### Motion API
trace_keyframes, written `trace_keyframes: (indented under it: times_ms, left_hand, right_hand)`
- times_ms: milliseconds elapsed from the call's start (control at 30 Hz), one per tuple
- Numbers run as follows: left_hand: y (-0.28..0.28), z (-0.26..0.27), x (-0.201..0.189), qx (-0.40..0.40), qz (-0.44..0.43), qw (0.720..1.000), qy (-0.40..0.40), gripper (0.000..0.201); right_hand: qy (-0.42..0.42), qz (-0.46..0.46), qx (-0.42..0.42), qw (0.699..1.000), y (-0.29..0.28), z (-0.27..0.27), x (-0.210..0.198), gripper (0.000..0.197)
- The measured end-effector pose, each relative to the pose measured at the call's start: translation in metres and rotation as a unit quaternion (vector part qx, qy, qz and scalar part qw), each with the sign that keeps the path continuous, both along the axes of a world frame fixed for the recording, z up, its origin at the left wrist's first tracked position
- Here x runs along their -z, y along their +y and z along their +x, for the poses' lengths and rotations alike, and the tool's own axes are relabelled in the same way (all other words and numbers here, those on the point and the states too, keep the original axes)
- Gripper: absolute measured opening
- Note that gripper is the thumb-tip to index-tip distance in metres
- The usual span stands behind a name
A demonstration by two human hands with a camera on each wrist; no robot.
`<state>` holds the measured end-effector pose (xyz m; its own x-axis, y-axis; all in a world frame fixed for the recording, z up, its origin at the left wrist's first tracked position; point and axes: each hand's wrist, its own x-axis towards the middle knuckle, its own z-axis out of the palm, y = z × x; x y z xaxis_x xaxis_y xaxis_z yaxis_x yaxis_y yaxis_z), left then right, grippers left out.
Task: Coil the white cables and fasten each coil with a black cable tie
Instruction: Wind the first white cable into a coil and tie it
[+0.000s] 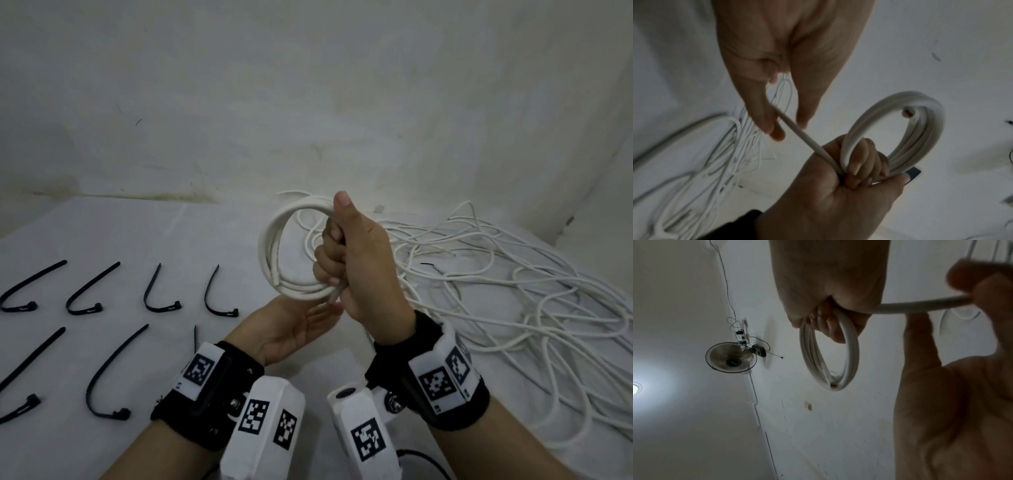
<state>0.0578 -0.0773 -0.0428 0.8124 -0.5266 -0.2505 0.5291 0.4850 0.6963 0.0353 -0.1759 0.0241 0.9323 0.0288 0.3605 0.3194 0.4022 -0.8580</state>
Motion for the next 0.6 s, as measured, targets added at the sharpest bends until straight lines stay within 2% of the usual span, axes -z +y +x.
trace_keyframes:
  times_ms: [133,233,400,500,600]
  left_hand:
    - [0.004,0.005,-0.002,-0.084,-0.015,0.996,-0.001,0.023]
    - [0.008,0.007,-0.005,-0.088,0.043,0.993,-0.069,0.018]
    - [0.010,0.011,-0.004,-0.125,0.093,0.977,-0.146,0.024]
    - [0.012,0.012,-0.003,-0.154,0.123,0.958,-0.206,0.024]
    - [0.010,0.008,-0.005,-0.181,0.165,0.927,-0.285,0.025]
  right_hand:
    - [-0.003,0.017,0.034,0.999,0.000,-0.003,0.006,0.038]
    - [0.011,0.037,0.059,0.998,-0.005,0.001,0.011,0.038]
    - [0.044,0.094,0.110,0.988,-0.023,0.015,0.022,0.042]
    - [0.073,0.133,0.133,0.979,-0.033,0.024,0.032,0.043]
    - [0.091,0.131,0.151,0.976,-0.034,0.027,0.040,0.044]
